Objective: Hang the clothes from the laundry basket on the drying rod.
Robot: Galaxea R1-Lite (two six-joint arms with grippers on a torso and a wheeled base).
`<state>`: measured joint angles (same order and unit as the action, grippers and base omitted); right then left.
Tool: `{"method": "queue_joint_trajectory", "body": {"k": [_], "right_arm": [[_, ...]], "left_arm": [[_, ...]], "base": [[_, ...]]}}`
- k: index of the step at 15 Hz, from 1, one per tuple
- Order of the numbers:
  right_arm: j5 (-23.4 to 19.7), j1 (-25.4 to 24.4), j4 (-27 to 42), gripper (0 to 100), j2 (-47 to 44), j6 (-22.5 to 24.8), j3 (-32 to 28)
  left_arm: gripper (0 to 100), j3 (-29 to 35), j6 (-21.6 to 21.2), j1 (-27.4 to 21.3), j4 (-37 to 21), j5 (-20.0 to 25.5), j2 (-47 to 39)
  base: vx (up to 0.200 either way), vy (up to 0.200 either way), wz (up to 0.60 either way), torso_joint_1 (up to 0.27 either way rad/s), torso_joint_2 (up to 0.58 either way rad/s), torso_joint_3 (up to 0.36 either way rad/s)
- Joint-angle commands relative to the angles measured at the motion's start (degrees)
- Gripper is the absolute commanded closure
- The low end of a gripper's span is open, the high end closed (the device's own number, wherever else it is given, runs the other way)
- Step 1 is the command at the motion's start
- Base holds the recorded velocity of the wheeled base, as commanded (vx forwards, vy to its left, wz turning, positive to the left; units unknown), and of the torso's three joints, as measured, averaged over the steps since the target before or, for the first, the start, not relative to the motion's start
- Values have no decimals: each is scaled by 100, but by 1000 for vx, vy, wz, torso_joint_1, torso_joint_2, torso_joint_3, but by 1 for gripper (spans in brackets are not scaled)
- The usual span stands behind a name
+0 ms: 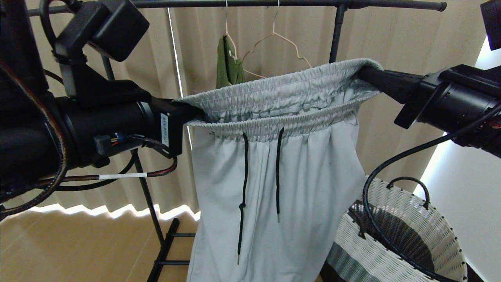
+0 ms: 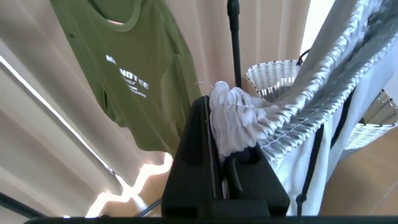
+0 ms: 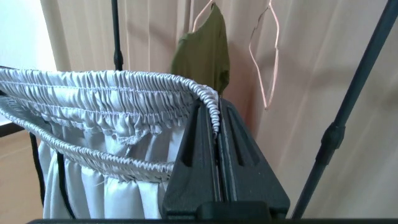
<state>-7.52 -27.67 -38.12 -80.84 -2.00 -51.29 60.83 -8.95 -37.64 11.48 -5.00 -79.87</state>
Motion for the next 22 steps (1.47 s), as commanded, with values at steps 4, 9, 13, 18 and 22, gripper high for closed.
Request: {"method": "queue_joint_trajectory", "body": {"k": [4,9,13,18,22], "right_arm": [[5,-1,-11,100,15,7,40],[14,-1,147,100,912,42,620],[-4,-1,332,100,1342,51,1007],[-12,-1,323,100,1342,51,1147],[-12,280,270,100,885,86,936]], "left_arm": [[100,52,-10,3,267,-10,-178],[100,1282,42,170,803,-282,-1505],[100,2275,499,170,794,-572,-2480],[100,2302,508,135,785,-652,-2577],[100,1528,473,179,750,-695,-1865]], "base": [[0,0,0,0,0,0],[0,0,0,0,0,0],[0,0,0,0,0,0],[0,0,0,0,0,0],[0,0,0,0,0,0]]}}
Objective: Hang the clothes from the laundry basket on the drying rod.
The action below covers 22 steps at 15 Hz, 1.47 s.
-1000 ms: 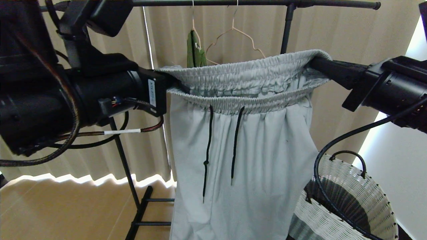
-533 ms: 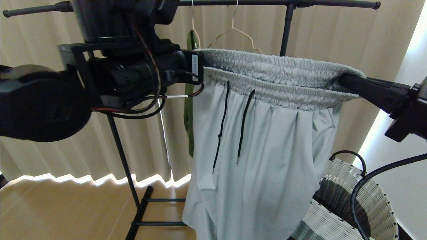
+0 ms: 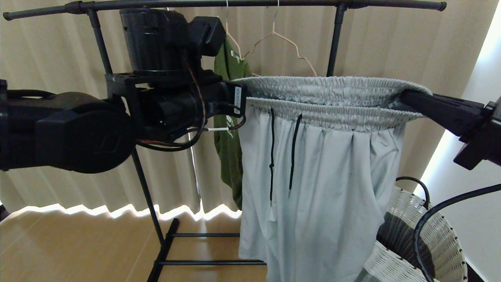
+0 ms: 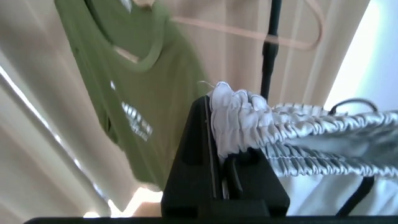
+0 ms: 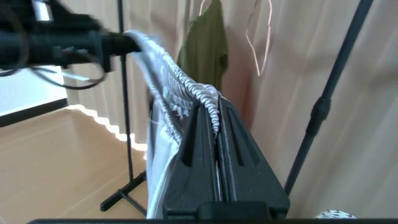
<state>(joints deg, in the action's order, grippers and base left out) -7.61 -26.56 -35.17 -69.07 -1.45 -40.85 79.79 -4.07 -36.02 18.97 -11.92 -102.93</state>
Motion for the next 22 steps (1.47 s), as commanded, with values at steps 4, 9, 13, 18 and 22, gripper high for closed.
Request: {"method": "queue_joint_trajectory", "body": {"k": [4,9,13,18,22], "right_arm": [[-4,503,-315,100,-1108,110,-652],[-4,494,-781,100,-1803,119,-1083],[-4,494,-781,100,-1838,119,-1100],[5,503,-684,100,-1407,136,-854],[5,503,-684,100,-1100,136,-345]], "left_arm": [[100,-1352,-243,25,-139,41,1477],[100,-2389,-648,-195,-271,94,2532],[100,-2477,-648,-203,-324,94,2620],[100,-2011,-621,-159,-69,58,2127],[100,-2090,-586,-151,195,32,1899]], "base": [[0,0,0,0,0,0],[0,0,0,0,0,0],[0,0,0,0,0,0],[0,0,0,0,0,0],[0,0,0,0,0,0]]}}
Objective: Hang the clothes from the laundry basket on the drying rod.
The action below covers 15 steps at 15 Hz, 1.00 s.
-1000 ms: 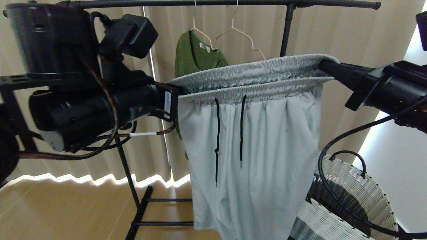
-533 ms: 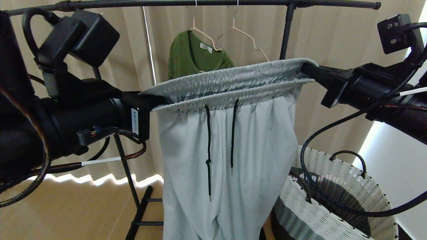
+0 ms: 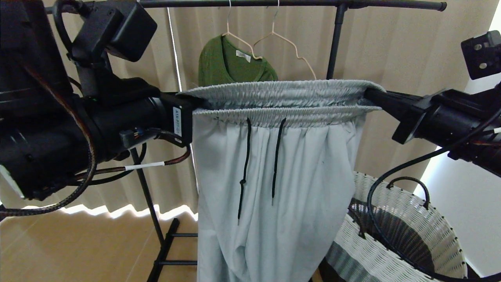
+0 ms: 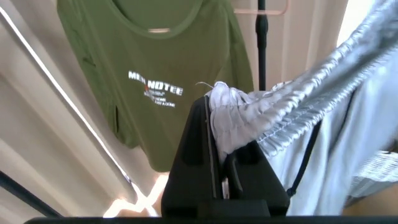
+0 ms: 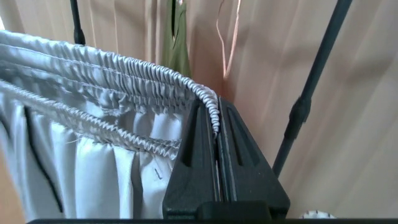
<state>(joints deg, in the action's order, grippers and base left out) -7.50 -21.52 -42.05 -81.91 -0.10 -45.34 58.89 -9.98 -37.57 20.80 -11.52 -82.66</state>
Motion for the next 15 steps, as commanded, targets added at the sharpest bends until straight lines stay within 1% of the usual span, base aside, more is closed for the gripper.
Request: {"method": "queue_joint_trajectory", "body": {"k": [1,2,5,7,8,11,13,14,15], "right_arm": [[-6,-2,3,100,210,1,104],[-6,-2,30,100,246,1,113],[-15,-2,425,100,448,1,245],[-15,-10,478,100,536,1,236],[-24,-10,487,0,597,1,280],[-24,-10,416,0,650,-17,491],[-24,-10,390,0,667,-34,517],[-33,-10,241,0,676,-61,570],[-41,-10,144,0,676,-61,623]], "left_arm": [[100,-1,-4,-5,12,-8,-127],[100,-18,-4,-5,12,-8,-110],[100,-220,14,-5,21,-8,-101],[100,-229,14,-5,47,1,-101],[100,-238,14,-5,74,-8,-92],[100,-291,14,-5,82,-8,-110],[100,-361,-4,48,82,-8,-101],[100,-405,-21,233,91,-8,-83],[100,-405,-12,294,135,-8,-92]], "base": [[0,0,0,0,0,0],[0,0,0,0,0,0],[0,0,0,0,0,0],[0,0,0,0,0,0],[0,0,0,0,0,0],[0,0,0,0,0,0],[0,0,0,0,0,0],[0,0,0,0,0,0],[0,0,0,0,0,0]]}}
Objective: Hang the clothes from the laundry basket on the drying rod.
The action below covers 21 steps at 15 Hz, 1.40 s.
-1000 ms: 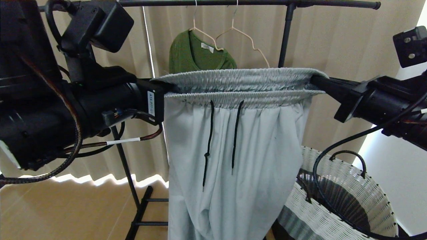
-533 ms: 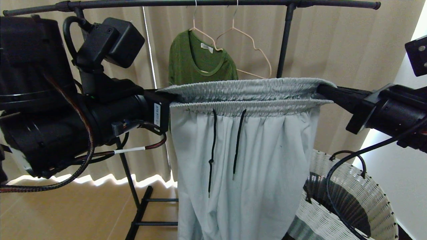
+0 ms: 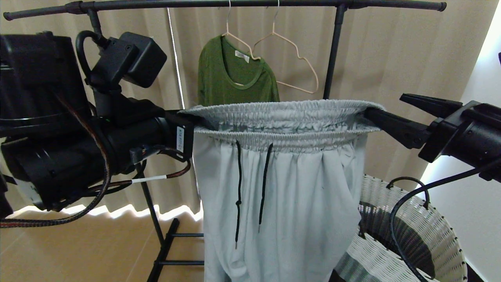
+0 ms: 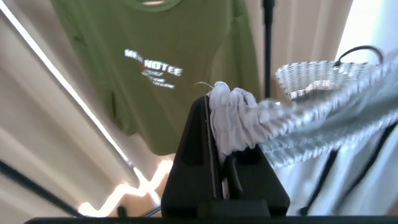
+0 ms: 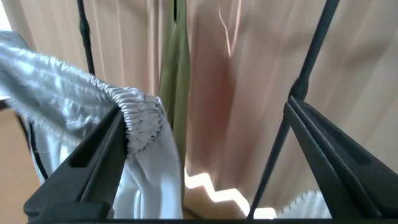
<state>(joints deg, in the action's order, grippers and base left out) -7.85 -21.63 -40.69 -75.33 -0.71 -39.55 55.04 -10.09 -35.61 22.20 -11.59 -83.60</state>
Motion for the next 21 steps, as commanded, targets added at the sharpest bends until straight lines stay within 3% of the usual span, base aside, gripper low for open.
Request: {"method": "queue_joint_trajectory", "body": {"k": [1,3,6,9,11,14,17,21], "right_arm": [[-76,1,-237,0,27,0,210],[-393,-8,-527,0,123,9,448],[-982,-8,-563,0,449,18,694],[-1008,-8,-519,0,528,27,782],[-902,299,-475,0,528,123,949],[-498,1046,-317,0,545,844,1045],[310,1108,-404,0,554,888,1292],[548,1108,-519,0,572,897,1599]], "left_arm": [[100,-28,16,291,267,8,-60],[100,-99,-1,520,601,-1,-227],[100,-134,-1,573,672,-10,-244],[100,-134,-10,564,672,-18,-227],[100,-222,-10,625,672,-133,-130],[100,-670,-37,889,637,-177,459],[100,-1048,-54,1126,637,-159,907],[100,-1391,-98,1311,628,-133,1206]], "base": [[0,0,0,0,0,0],[0,0,0,0,0,0],[0,0,0,0,0,0],[0,0,0,0,0,0],[0,0,0,0,0,0],[0,0,0,0,0,0],[0,0,0,0,0,0],[0,0,0,0,0,0]]}}
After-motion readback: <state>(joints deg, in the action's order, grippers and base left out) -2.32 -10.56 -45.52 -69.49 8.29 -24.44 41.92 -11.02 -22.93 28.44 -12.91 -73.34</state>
